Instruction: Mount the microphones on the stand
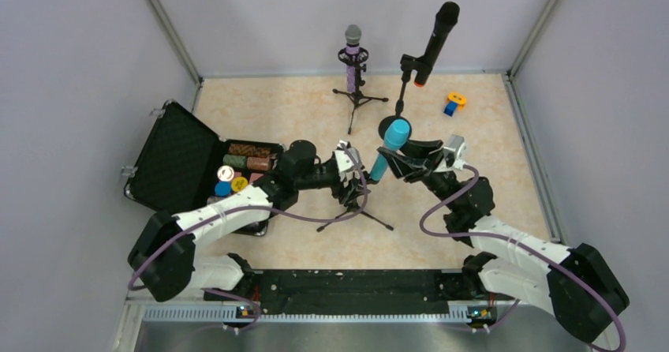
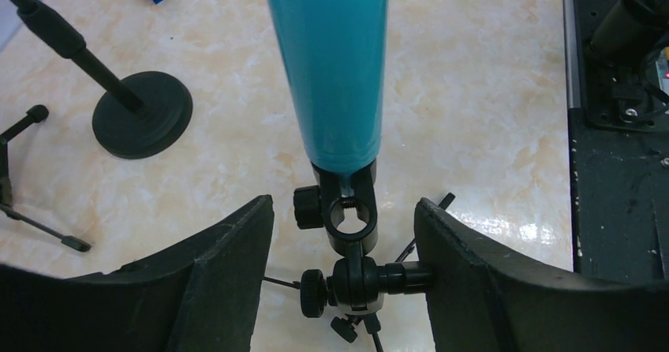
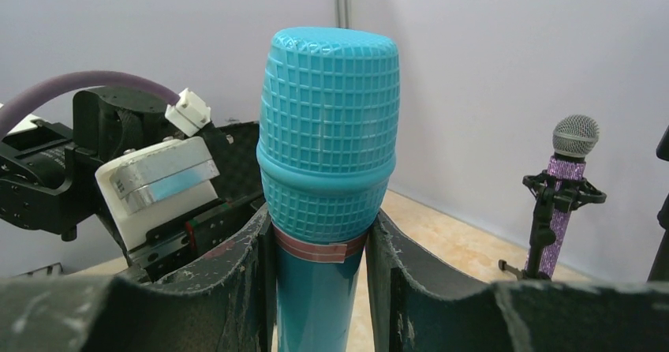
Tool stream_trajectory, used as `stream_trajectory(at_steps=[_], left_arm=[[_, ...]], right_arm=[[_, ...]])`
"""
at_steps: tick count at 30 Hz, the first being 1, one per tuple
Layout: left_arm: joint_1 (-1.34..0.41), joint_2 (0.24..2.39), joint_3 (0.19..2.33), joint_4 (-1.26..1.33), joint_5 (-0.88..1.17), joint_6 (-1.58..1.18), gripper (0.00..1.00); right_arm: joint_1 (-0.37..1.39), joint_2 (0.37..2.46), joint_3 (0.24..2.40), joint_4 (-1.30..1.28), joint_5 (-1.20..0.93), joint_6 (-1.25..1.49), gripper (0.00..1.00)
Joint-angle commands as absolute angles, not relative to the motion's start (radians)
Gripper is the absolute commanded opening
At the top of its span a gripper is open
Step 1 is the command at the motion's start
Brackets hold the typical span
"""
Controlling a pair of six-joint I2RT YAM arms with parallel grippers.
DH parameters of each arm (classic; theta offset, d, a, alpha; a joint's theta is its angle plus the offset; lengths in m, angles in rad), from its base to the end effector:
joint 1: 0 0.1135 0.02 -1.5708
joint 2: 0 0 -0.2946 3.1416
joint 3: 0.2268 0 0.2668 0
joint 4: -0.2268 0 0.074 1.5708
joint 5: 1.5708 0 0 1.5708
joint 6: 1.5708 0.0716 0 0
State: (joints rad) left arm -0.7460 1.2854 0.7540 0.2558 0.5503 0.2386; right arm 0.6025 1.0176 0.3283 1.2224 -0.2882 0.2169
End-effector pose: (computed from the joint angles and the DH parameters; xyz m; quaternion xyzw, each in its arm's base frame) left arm 0.2107 -0.2457 0.2794 0.5072 0.5989 -0.3555 0.5076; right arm 0.1754 0.1453 0.3176 -0.2164 0.4578 0.4076 0.7599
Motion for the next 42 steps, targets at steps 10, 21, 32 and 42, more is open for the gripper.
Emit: stream_trajectory(at_steps=[10,21,32,42], left_arm=[[-0.746,1.330,0.823,0.205,0.559,0.262,0.02],[-0.746,1.327,0.823,0.211,0.567,0.257,0.00],[-0.746,1.323,0.822,0.222,0.567,0.243,0.00],[-0.746,1.310,0.812,0.244,0.575,0.222,0.00]], right_arm=[[0.657,1.088,0.296,0.933,-0.248,0.095,0.00],[0.709,1.120,0.255,0.928,-0.140,0.025,0.00],[0.811,1.200,0.205,0.972,0.052,0.019,0.00],[0.892,1.258,0.161,1.048,0.217,0.035,0.00]])
